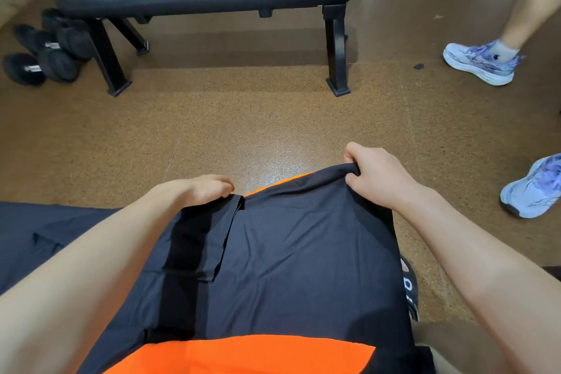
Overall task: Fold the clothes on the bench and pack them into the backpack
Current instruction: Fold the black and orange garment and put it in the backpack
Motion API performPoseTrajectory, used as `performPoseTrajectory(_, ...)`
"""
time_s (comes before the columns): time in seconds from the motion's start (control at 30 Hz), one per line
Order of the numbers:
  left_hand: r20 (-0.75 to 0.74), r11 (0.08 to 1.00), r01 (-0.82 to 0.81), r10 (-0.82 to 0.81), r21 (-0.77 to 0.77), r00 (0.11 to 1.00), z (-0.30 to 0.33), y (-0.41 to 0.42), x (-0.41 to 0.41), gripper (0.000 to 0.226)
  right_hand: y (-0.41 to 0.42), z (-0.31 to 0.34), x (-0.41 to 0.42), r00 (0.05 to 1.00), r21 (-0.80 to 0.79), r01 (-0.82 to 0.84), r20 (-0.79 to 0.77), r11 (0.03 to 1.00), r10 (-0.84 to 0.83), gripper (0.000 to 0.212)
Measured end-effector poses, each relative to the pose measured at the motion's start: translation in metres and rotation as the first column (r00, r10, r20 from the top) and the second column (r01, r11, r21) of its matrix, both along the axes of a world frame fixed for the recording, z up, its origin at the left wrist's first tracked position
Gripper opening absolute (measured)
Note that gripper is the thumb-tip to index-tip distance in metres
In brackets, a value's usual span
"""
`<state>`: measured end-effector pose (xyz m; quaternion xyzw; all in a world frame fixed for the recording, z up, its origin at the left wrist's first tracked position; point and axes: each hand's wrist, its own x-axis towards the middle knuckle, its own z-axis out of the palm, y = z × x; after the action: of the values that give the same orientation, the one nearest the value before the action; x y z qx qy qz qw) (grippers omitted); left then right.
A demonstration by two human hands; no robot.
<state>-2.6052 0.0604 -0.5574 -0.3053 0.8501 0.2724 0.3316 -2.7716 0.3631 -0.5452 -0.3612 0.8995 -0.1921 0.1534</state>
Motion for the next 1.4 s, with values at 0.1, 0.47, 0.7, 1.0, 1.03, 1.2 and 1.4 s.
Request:
performPoseTrajectory(0.1, 0.082, 0.996, 0.081, -0.079, -0.029, 0.994, -0.002, -0.003, 0.000, 0.031, 0.001, 0.004, 0.001, 0.999, -0.006, -0.034, -0.025, 0.999, 0.034, 0.015)
performPoseTrajectory(0.47, -0.164, 0.924, 0.274, -0.324, -0.267, 0.932, 0.001, -0.010, 0.005, 0.025, 0.009, 0.000, -0.001, 0.990, 0.056, -0.056, -0.126, 0.997, 0.063, 0.017)
performPoseTrajectory(0.7, -0.394, 0.818, 0.382, -0.550, -0.429, 0.736, 0.041, -0.003, 0.059, 0.025, 0.020, 0.013, 0.011, 0.979, 0.187, -0.104, -0.155, 0.977, 0.134, 0.018)
performPoseTrajectory(1.0, -0.180, 0.430, 0.556, -0.876, -0.711, 0.447, 0.033, 0.032, 0.154, 0.026, 0.076, 0.039, 0.089, 0.918, 0.441, -0.213, -0.216, 0.872, 0.333, 0.025)
performPoseTrajectory(1.03, -0.172, 0.408, 0.534, -0.883, -0.740, 0.436, 0.029, 0.036, 0.161, 0.018, 0.081, 0.036, 0.100, 0.916, 0.461, -0.223, -0.203, 0.859, 0.347, 0.025)
performPoseTrajectory(1.2, -0.160, 0.401, 0.399, -0.842, -0.825, 0.516, 0.016, 0.045, 0.179, 0.020, 0.089, 0.023, 0.126, 0.904, 0.533, -0.199, -0.224, 0.823, 0.363, 0.034)
performPoseTrajectory(1.4, -0.169, 0.425, 0.321, -0.786, -0.847, 0.595, 0.021, 0.052, 0.184, 0.014, 0.094, 0.018, 0.128, 0.908, 0.528, -0.129, -0.277, 0.839, 0.313, 0.030)
